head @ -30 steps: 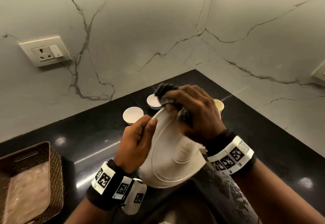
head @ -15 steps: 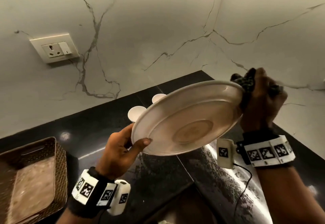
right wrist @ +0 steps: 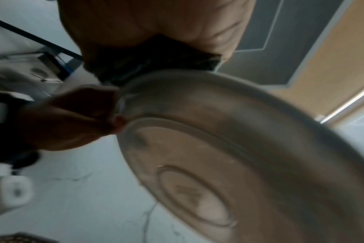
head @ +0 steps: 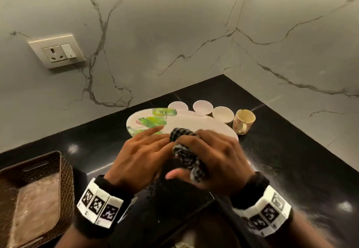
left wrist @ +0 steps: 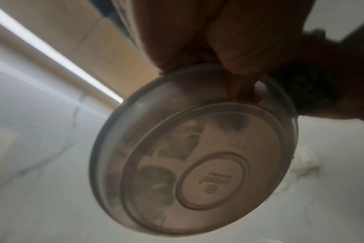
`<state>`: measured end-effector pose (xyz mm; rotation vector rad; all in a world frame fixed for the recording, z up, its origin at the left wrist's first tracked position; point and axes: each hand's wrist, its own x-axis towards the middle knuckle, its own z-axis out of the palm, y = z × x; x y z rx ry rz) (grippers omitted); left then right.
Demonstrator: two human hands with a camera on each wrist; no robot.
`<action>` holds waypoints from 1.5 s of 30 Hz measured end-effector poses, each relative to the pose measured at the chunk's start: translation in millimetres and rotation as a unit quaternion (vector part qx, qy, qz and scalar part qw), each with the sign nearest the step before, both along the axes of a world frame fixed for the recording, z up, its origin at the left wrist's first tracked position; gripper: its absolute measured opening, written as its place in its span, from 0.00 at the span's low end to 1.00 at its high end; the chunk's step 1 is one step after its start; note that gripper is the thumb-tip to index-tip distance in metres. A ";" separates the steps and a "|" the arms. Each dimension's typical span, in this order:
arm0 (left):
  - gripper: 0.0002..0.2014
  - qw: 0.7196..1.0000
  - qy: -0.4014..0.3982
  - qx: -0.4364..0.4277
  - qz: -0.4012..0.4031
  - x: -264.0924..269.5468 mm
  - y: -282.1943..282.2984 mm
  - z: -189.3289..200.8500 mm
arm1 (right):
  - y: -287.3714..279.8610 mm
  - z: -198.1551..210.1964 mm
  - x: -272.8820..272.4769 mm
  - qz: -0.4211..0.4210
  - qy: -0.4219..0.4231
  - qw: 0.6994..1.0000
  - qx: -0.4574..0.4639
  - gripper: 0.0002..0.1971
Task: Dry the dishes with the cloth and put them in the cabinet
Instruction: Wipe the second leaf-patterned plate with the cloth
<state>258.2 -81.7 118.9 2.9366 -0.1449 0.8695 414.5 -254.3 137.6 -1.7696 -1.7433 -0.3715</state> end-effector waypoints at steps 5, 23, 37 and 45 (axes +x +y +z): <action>0.12 1.000 -0.009 0.015 0.016 -0.1 4.5 -7.7 | -1.6 -6.1 -3.5 -0.017 -0.084 0.996 0.001 0.18; 0.15 0.574 -0.135 -0.801 0.106 -0.4 21.6 -32.6 | -36.4 -14.6 21.1 0.066 0.082 0.976 -0.188 0.25; 0.17 0.615 -0.194 -0.758 0.099 18.8 -11.7 -35.4 | -23.6 -42.0 9.3 0.117 0.044 0.976 -0.177 0.21; 0.18 0.680 -0.107 -0.722 0.079 26.8 -29.1 -33.9 | -5.5 -37.5 14.6 0.104 -0.179 0.962 -0.180 0.23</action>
